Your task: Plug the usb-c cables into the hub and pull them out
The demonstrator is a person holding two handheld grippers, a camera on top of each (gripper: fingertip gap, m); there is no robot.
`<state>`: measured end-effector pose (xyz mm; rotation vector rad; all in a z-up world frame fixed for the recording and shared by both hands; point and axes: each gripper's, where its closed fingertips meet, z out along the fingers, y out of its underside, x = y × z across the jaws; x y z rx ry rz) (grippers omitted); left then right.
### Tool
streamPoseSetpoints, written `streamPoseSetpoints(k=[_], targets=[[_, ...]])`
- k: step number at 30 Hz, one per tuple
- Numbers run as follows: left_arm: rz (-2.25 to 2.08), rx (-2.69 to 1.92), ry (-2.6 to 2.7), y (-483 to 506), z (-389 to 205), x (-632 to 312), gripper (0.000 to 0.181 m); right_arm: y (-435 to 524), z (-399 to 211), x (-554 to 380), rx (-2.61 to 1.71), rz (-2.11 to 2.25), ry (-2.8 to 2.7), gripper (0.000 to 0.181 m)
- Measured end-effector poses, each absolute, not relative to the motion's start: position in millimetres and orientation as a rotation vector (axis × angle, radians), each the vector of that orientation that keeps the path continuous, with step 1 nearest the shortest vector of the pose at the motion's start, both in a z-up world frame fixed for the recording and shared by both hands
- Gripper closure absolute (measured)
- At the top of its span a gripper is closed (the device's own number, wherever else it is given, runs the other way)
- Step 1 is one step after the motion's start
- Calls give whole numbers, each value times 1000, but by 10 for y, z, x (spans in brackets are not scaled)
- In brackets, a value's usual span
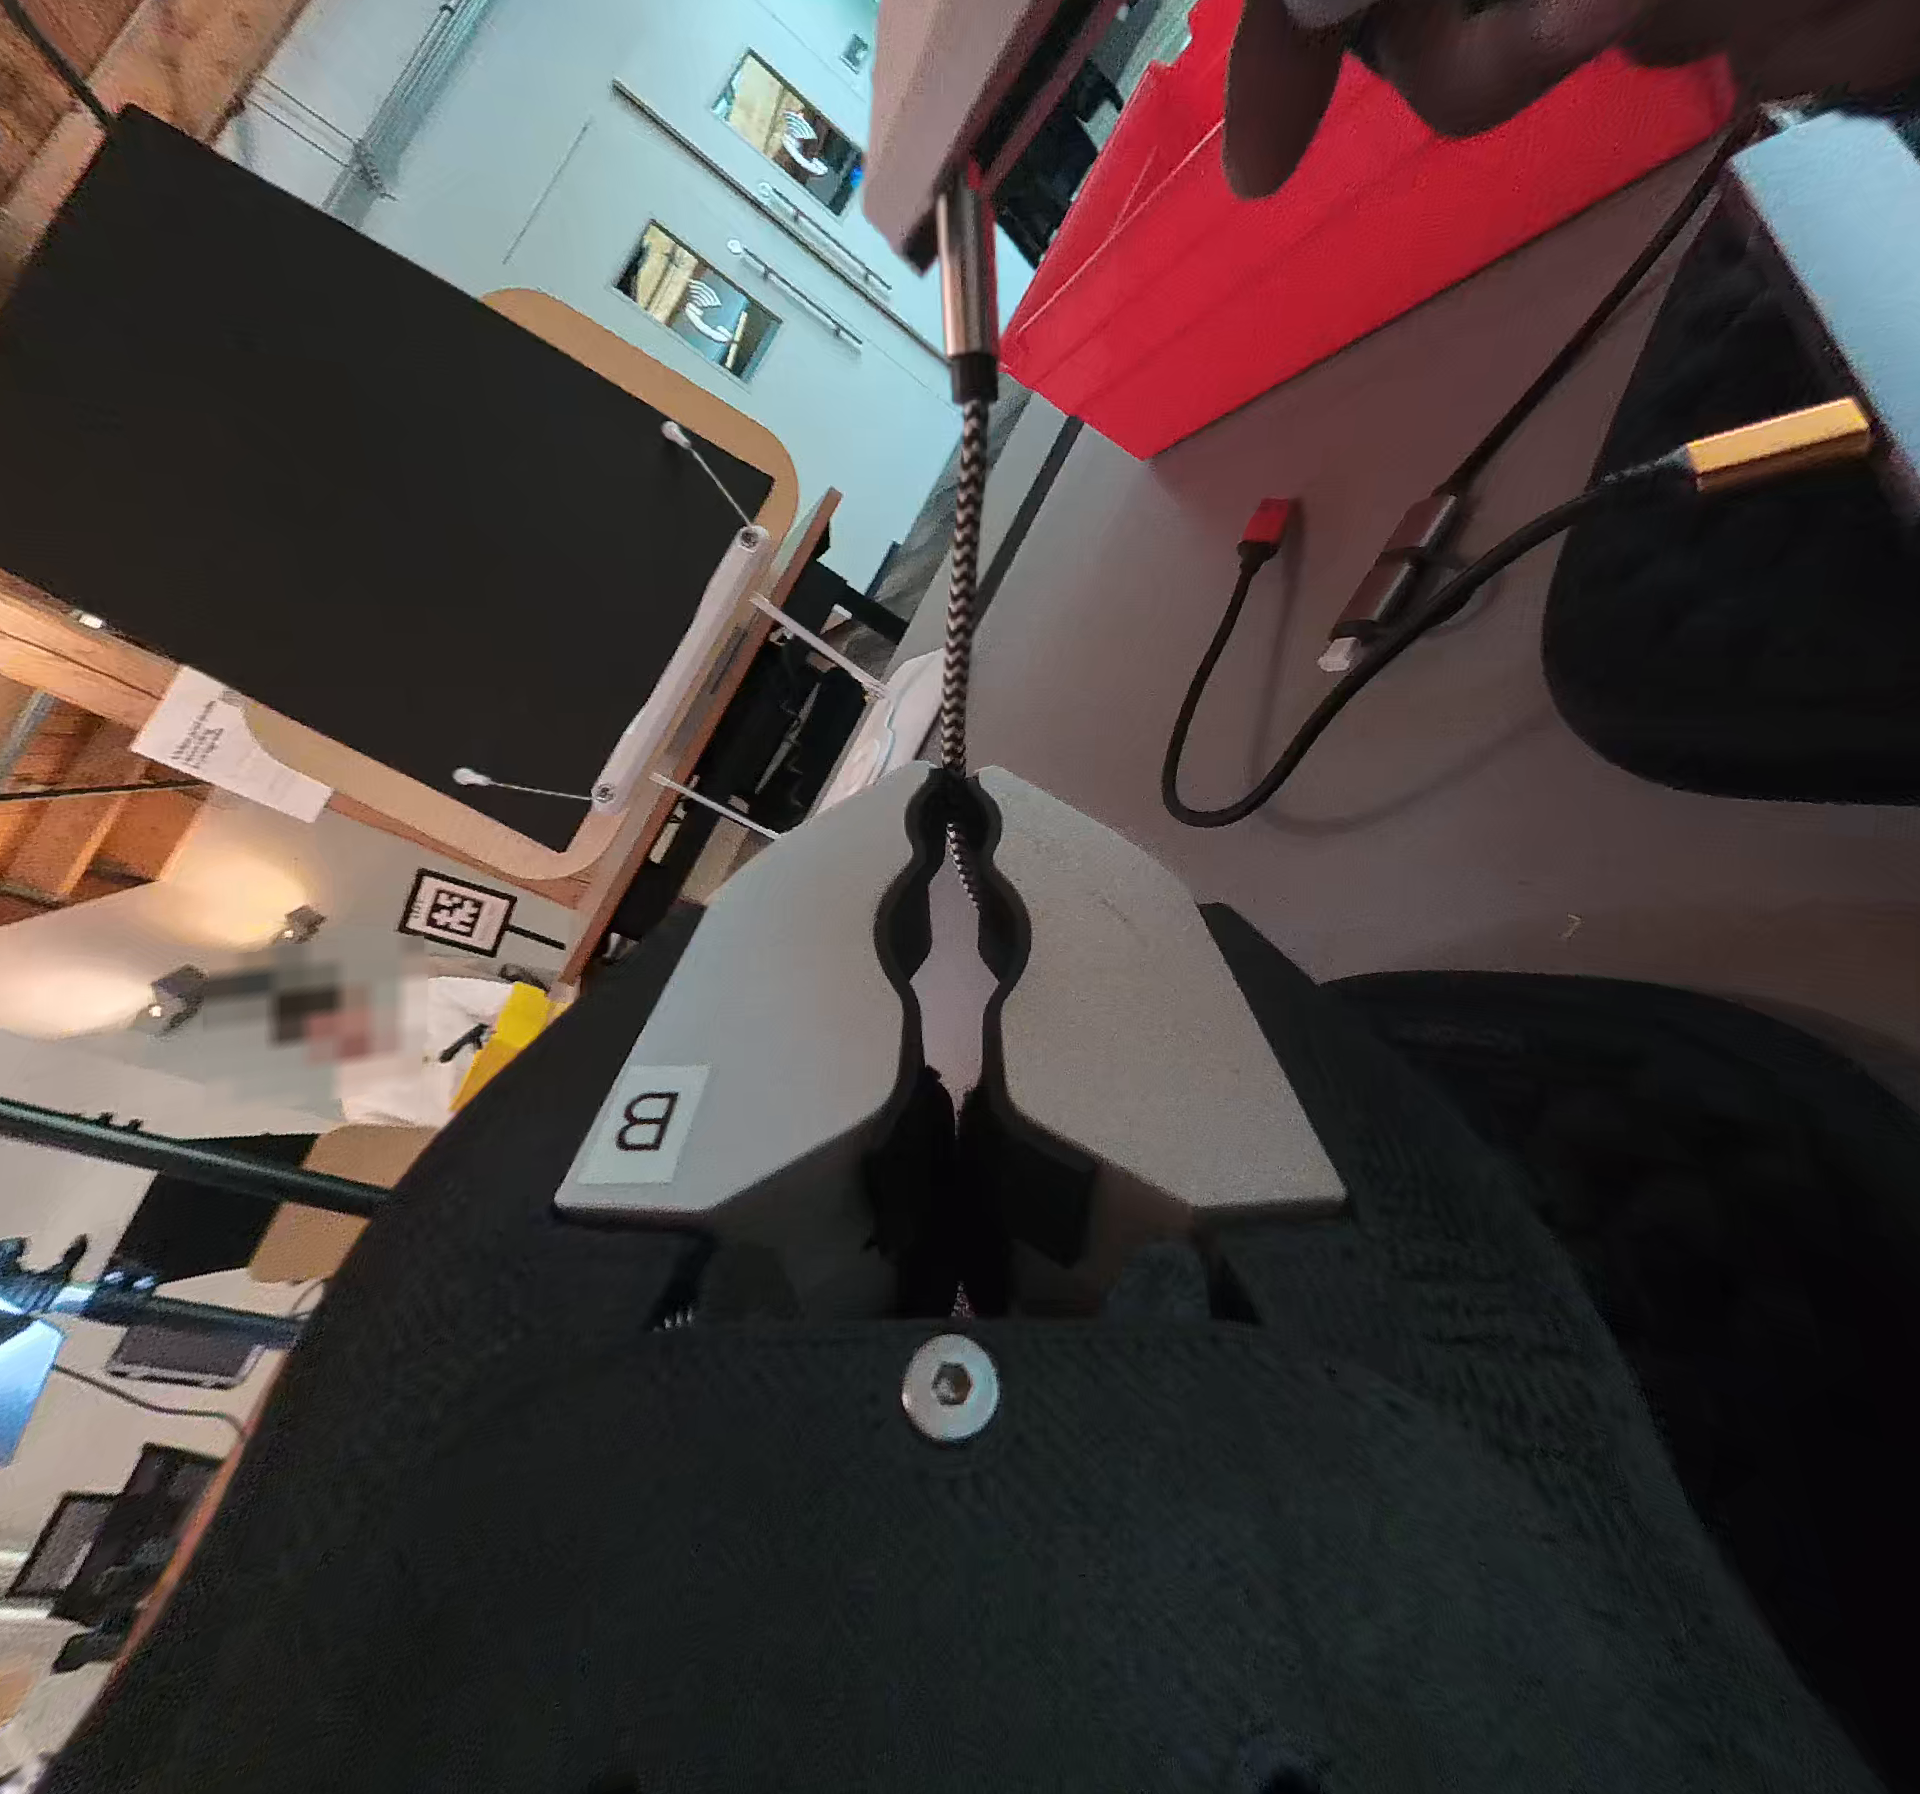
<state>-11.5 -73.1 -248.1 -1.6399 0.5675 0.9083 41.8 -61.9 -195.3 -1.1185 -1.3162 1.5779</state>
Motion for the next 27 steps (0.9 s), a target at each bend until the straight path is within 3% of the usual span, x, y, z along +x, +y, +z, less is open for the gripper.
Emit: streamPoseSetpoints(k=[7,9,12,15,18,20,23,25,27], targets=[[872,-1626,542,-744,-2453,-110,180,-639,-1990,451,-1087,1583,-1379,173],[930,-1621,557,-755,-2448,-135,180,-664,-2037,451,-1100,1581,-1421,164],[955,-1603,570,-755,-2436,-114,180,-671,-2115,436,-1130,1544,-1466,181],[992,-1607,586,-760,-2436,-125,180,-684,-2114,440,-1100,1519,-1476,181],[1034,-1606,601,-767,-2450,-141,180,-719,-2077,462,-1088,1558,-1482,158],[1040,-1606,605,-766,-2462,-139,180,-709,-2080,457,-1107,1556,-1482,155],[1074,-1600,624,-763,-2463,-129,180,-677,-2094,444,-1124,1539,-1472,156],[1079,-1596,631,-760,-2463,-116,180,-666,-2106,443,-1134,1535,-1473,170],[1087,-1597,636,-760,-2467,-117,180,-672,-2116,447,-1132,1528,-1483,171]])
